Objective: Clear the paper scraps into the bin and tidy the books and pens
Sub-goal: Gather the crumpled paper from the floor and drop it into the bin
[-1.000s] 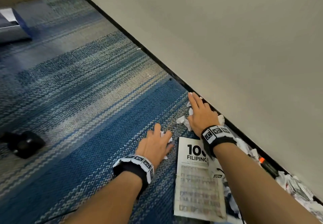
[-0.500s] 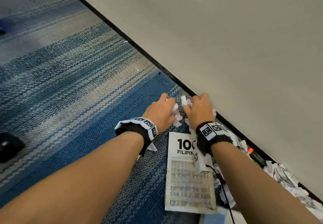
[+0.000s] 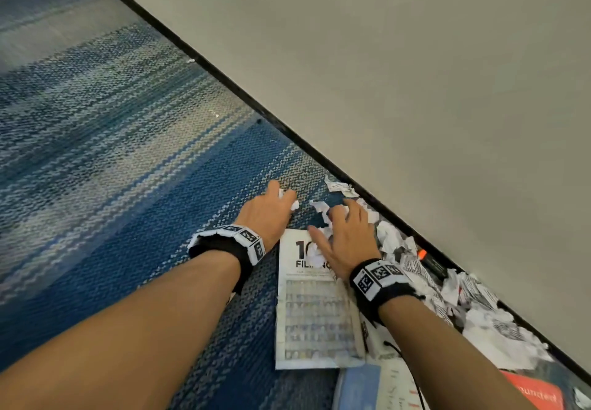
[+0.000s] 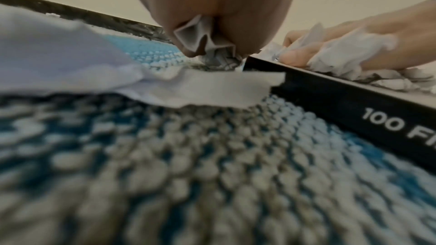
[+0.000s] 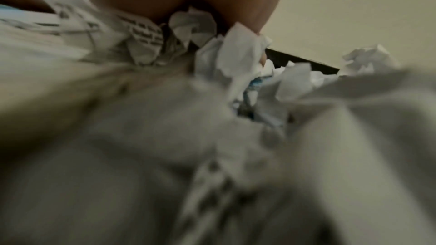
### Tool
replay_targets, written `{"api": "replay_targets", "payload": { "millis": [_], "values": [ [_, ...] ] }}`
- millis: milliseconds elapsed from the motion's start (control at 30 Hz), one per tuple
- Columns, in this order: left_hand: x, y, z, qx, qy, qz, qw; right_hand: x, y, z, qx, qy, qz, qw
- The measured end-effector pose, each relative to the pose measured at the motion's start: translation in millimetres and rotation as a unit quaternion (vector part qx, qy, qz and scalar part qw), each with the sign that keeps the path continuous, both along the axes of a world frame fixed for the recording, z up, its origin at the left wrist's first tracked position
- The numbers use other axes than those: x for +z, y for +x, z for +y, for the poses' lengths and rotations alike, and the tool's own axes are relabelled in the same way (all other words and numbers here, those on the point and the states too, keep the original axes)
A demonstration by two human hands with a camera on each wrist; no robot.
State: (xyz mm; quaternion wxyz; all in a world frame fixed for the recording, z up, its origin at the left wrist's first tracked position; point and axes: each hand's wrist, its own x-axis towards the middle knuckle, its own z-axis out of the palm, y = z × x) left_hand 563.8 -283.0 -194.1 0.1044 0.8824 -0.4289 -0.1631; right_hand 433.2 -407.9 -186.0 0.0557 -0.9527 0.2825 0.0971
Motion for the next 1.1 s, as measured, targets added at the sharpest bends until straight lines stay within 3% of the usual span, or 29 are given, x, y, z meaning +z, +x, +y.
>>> {"api": "replay_targets", "payload": {
  "millis": [133,333,567,833,967,1100],
  "values": [
    [14,6,18,0.049,-0.011,0.003,0.999,4,11,-8,-0.042,-0.030,-0.009,0.999],
    [9,-23,75,0.059,-0.022,-0.053,0.997,27,23,-32,-0.113,0.079,-0.002,0.990],
    [-7,-39,94,0.097,0.007,-0.132,0.987,68,12,-34,-0.127,0.066,-0.113,0.983],
    [-3,-8,89,0.154,-0.001,-0.029,0.988,91,-10,-24,-0.203,0.066,-0.248,0.945],
    [9,15,74,0.173,0.007,0.015,0.985,94,-15,-23,-0.215,0.074,-0.219,0.949],
    [33,16,43,0.105,0.023,0.059,0.992,84,-2,-19,-0.153,0.085,-0.095,0.980]
  ]
}}
